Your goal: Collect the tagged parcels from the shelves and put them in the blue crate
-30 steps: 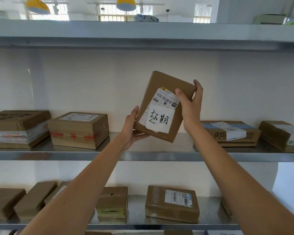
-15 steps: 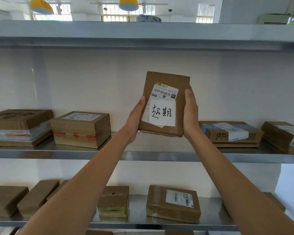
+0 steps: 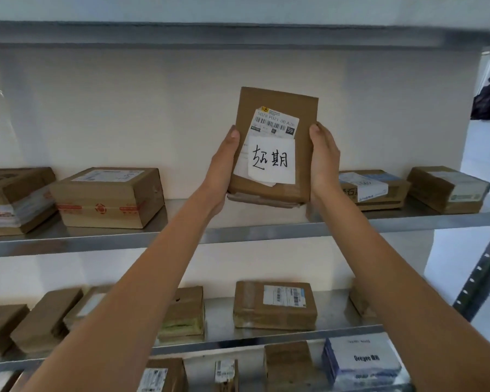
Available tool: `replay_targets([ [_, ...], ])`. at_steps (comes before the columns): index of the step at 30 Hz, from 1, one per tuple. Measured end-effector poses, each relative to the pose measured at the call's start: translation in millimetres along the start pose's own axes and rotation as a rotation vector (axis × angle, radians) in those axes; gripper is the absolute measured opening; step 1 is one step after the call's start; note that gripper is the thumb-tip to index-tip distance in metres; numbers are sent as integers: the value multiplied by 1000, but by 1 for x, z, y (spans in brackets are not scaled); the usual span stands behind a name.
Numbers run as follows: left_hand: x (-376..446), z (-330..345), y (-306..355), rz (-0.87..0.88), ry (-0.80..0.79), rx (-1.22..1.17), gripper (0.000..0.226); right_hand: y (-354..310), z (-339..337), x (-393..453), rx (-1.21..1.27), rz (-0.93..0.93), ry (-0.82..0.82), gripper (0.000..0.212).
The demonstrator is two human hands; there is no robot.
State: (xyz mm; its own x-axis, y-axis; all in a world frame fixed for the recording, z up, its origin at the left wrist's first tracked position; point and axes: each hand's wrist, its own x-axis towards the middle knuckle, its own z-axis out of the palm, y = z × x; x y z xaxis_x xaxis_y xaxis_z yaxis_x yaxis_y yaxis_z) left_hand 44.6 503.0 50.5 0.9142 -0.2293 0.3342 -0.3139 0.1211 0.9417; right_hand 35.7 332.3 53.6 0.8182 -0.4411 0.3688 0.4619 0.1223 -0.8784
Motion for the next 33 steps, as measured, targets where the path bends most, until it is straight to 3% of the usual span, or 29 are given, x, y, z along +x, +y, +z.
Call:
replay_targets([
  [10, 2, 113, -27, 17, -133, -199, 53, -40, -113, -26, -148, -119, 426, 17],
  [19, -29, 259, -75, -146, -370, -330, 47, -51, -255, -78, -348, -130, 729, 22],
  [27, -111, 415, -90, -272, -610, -303, 39, -83, -398, -162, -399, -66, 999, 15],
  [33, -213, 532, -115, -323, -928, -188, 47, -100, -510, -264, -431, 93, 1229, 27],
])
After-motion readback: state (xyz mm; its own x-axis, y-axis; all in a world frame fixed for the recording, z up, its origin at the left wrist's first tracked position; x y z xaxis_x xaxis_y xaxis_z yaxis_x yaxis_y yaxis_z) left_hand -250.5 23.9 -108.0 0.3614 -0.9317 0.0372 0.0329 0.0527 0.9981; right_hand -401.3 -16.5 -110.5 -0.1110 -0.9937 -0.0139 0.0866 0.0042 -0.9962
